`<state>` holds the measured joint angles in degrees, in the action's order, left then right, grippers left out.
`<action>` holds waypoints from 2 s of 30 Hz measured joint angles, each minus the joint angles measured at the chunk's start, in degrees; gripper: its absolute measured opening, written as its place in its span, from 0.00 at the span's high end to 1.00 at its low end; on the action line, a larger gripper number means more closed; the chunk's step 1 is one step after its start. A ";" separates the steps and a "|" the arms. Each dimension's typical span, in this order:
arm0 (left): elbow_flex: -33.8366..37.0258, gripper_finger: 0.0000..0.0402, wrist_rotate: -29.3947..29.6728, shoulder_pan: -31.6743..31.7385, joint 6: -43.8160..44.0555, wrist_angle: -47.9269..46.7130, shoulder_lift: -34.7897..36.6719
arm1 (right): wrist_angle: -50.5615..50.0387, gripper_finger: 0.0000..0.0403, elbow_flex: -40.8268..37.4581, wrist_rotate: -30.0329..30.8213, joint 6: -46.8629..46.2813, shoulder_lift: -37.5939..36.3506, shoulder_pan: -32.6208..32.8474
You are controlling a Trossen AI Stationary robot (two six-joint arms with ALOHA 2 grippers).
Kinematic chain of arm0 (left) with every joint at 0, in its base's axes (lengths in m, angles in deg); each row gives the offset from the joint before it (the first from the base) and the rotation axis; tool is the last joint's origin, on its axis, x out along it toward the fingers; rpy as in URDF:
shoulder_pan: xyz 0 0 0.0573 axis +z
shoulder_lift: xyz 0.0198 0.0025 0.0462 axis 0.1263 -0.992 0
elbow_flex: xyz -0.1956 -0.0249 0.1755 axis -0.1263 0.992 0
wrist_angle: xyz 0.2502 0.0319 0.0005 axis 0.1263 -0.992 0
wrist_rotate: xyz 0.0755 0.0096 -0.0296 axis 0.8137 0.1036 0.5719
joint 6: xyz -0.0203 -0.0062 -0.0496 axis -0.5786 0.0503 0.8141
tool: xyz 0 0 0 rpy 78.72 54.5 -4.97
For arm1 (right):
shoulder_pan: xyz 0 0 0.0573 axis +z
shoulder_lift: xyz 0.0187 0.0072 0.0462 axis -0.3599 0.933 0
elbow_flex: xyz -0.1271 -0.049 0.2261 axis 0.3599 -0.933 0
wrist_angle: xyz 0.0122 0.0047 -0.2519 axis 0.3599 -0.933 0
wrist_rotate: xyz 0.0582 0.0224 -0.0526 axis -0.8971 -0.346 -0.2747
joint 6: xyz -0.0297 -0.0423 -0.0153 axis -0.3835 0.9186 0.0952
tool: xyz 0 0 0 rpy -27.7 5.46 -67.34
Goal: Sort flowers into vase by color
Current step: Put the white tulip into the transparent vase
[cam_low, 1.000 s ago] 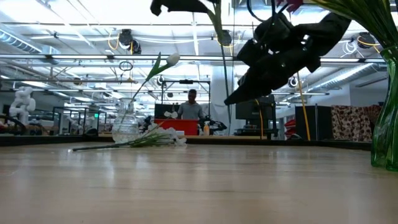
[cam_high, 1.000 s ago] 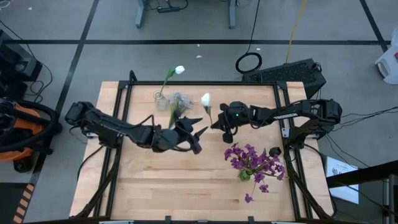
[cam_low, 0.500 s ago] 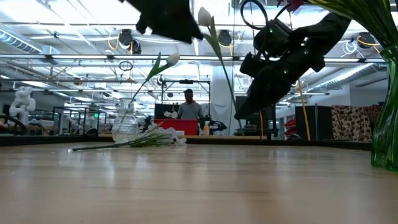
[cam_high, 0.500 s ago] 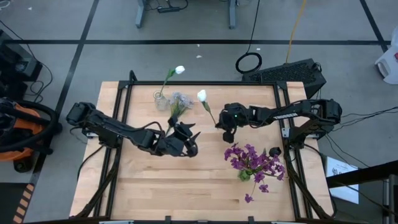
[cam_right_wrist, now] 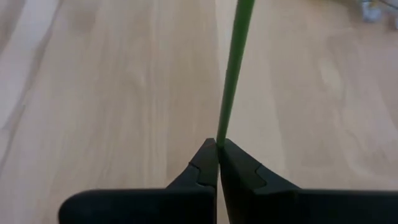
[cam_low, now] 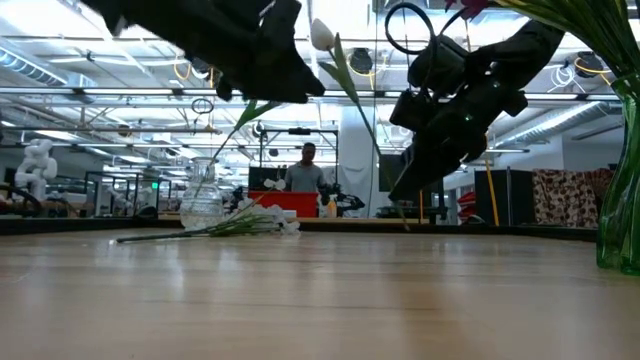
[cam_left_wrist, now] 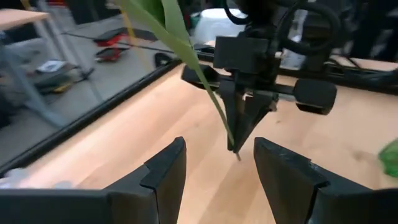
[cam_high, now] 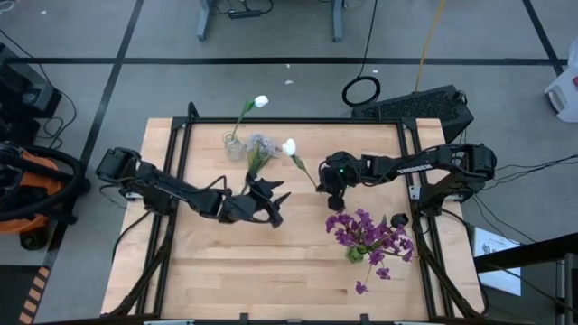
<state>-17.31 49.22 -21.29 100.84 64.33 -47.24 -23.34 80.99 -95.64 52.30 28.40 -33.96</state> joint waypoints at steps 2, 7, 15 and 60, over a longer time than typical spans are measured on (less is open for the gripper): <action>1.85 0.52 -4.77 1.65 -0.67 3.32 -0.01 | -0.39 1.00 0.00 -0.92 1.12 0.00 0.38; 4.73 0.53 -11.74 5.80 -1.12 11.18 -0.69 | -1.20 1.00 0.00 -1.14 2.87 0.00 2.17; 4.64 0.59 -20.89 8.69 -6.95 23.23 -6.24 | -1.90 1.00 0.00 -1.08 3.67 0.00 3.62; 0.14 0.61 -34.01 13.28 -9.55 30.63 -14.87 | -1.92 1.00 0.00 -0.69 4.59 0.02 4.73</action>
<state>-17.17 15.20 -8.01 91.29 94.96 -62.11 -25.26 80.99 -96.33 56.89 28.42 -29.23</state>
